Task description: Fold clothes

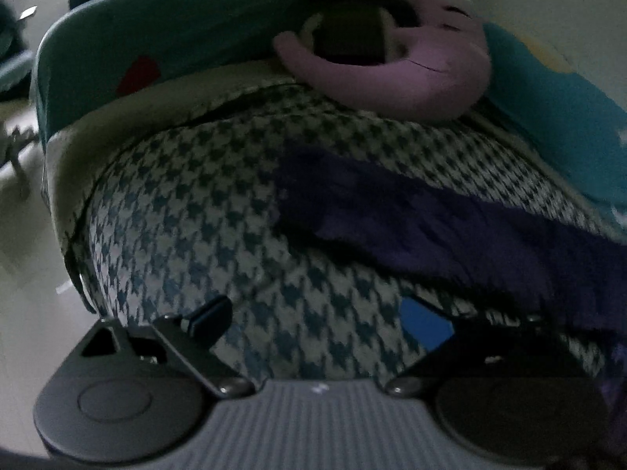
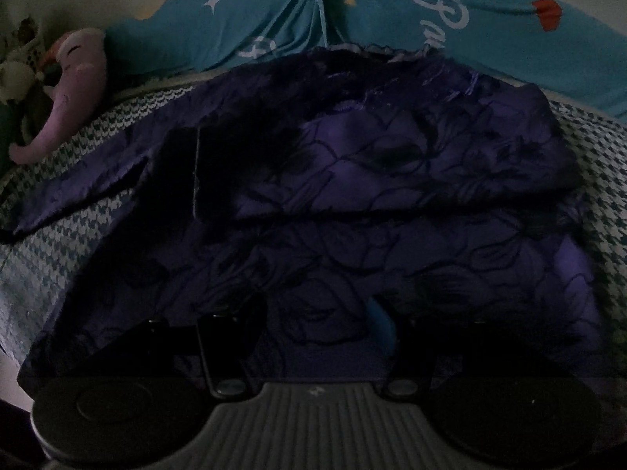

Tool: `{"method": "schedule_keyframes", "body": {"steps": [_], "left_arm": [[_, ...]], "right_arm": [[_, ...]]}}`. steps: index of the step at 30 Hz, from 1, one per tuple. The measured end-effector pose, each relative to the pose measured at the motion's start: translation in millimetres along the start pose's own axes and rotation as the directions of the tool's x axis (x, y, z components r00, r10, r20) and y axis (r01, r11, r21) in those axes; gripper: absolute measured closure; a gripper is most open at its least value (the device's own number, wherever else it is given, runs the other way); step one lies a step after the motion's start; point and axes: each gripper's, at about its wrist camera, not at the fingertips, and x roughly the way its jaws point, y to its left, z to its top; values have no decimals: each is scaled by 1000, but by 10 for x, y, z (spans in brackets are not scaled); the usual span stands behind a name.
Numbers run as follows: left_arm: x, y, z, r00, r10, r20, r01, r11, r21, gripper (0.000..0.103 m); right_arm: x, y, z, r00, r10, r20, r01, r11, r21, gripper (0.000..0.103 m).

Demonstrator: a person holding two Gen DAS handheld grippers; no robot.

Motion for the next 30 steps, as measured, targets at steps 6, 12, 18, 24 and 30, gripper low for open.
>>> {"method": "schedule_keyframes", "body": {"steps": [6,12,18,24,30], "left_arm": [[113,165,237,999,-29,-15,27,997,-76,11],[262,261,373,994,-88,-57,80,989,-124,19],[360,293,472,990,-128,-62,119,983,-139,19],[418,264,533,984,-167,-66,157,979,-131,25],[451,201,557,974,-212,-75,201,971,-127,32]], "right_arm": [[79,62,-8,1000,-4,-21,3,1000,-20,46],[144,118,-5,999,-20,-27,19,999,-44,46],[186,159,14,999,-32,-24,31,998,-59,45],[225,202,34,999,-43,-20,41,996,-77,44],[252,223,44,999,-49,-16,47,996,-81,42]]}}
